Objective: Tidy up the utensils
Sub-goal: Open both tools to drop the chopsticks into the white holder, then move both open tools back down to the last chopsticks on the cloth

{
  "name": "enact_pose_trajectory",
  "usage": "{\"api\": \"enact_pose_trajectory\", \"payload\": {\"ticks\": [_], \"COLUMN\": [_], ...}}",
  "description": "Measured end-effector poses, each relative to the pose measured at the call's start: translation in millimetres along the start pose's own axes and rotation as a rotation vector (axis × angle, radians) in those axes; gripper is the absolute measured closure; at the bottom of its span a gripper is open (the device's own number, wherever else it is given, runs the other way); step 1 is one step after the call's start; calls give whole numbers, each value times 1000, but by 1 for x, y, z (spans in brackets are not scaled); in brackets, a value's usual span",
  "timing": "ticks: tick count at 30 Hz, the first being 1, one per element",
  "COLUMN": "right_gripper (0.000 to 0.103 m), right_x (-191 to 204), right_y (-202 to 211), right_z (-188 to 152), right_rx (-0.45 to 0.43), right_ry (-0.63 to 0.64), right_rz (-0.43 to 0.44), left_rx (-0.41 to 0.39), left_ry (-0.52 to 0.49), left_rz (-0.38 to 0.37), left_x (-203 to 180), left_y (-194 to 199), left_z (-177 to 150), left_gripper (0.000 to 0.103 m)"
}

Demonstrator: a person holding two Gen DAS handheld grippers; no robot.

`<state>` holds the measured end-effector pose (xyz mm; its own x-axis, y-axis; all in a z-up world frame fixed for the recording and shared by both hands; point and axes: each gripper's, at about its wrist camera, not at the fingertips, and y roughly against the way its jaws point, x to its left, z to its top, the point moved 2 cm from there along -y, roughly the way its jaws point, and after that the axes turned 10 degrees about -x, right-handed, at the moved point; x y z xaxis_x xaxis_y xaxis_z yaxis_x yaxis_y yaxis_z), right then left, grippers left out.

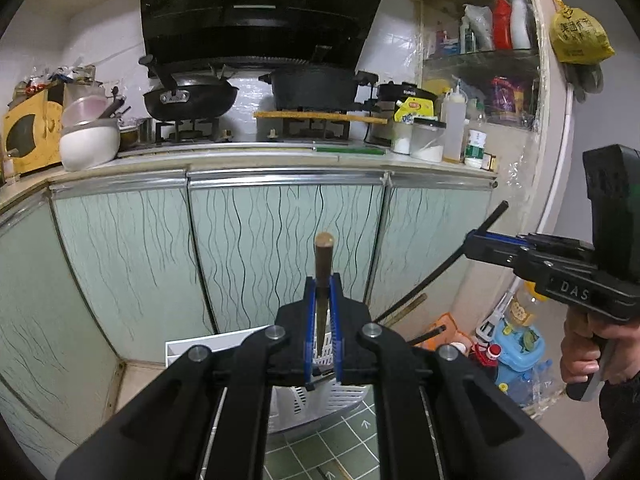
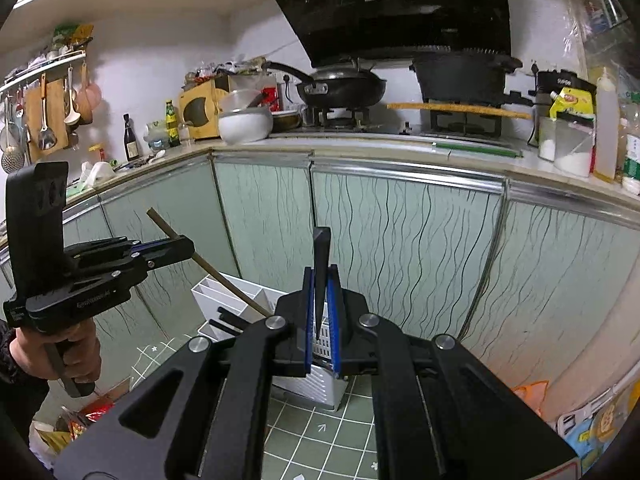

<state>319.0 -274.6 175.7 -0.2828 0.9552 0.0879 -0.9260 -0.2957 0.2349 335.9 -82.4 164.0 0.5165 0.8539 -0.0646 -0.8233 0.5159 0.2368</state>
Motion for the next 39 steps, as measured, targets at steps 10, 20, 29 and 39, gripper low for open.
{"api": "enact_pose_trajectory", "payload": {"ticks": [10, 20, 29, 39], "right_gripper": [86, 11, 9, 9], "right_x": [-14, -23, -9, 11], "right_y": [-42, -14, 25, 60], "right_z": [-21, -40, -62, -87], "right_rx": [86, 44, 29, 32], "right_ry": [19, 61, 55, 53], "right_rz": [-36, -97, -79, -69], "left_rx": [60, 35, 7, -6], "left_ry": [-10, -100, -102, -63], "left_rz": [-43, 79, 107, 130], "left_x": [5, 3, -10, -25], "left_y": [-33, -3, 39, 73], "left_z": [-26, -42, -57, -78], "left_gripper": [58, 7, 4, 4]}}
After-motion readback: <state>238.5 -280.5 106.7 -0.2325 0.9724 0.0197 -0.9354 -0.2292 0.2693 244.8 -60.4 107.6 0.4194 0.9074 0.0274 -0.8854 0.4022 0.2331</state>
